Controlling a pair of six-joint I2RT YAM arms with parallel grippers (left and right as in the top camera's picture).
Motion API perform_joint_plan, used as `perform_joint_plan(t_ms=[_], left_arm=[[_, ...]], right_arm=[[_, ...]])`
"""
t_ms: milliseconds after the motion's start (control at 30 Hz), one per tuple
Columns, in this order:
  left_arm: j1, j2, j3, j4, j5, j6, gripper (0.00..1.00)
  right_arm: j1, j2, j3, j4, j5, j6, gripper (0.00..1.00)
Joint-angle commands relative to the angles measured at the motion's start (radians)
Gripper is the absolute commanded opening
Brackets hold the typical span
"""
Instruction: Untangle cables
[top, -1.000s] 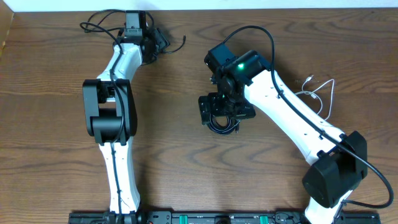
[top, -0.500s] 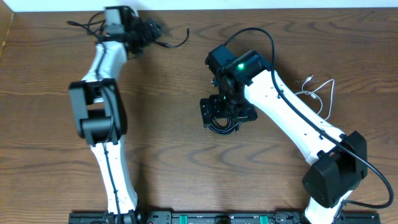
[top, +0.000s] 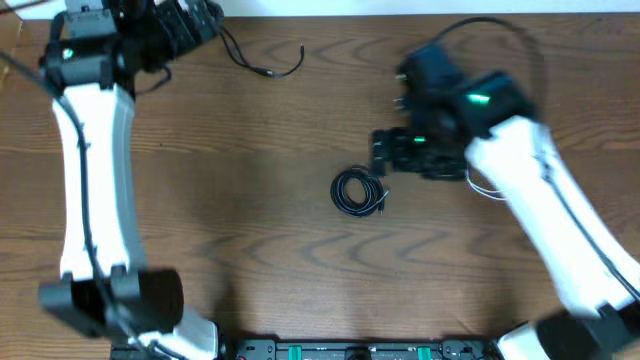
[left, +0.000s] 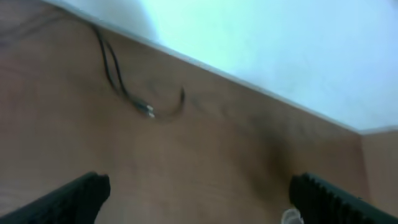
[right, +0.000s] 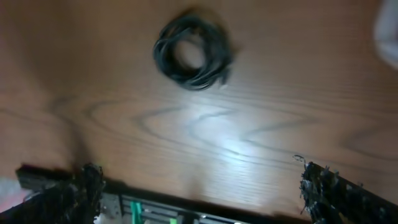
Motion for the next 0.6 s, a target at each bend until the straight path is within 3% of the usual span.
perform_joint_plan(t_ms=[0, 267, 433, 567], left_arm=[[-0.056, -0.023, -0.004, -0.132, 0.018, 0.024, 0.95], [-0.230, -0.020, -0.054, -0.359, 0.006, 0.047, 0.94], [-0.341, -0.020, -0.152, -0.381, 0.001, 0.113, 0.94], [-0.419, -0.019, -0.250, -0.331, -0.100, 0.096, 0.94]], right_arm=[[-0.039, -0.121, 0.003, -0.037, 0.156, -0.013, 0.99], [-0.079, -0.253, 0.003, -0.097, 0.245, -0.013, 0.99], [-0.078, -0.246, 0.001, -0.096, 0.238, -0.005, 0.99], [-0.078, -0.242, 0.001, -0.083, 0.218, -0.004, 0.99]])
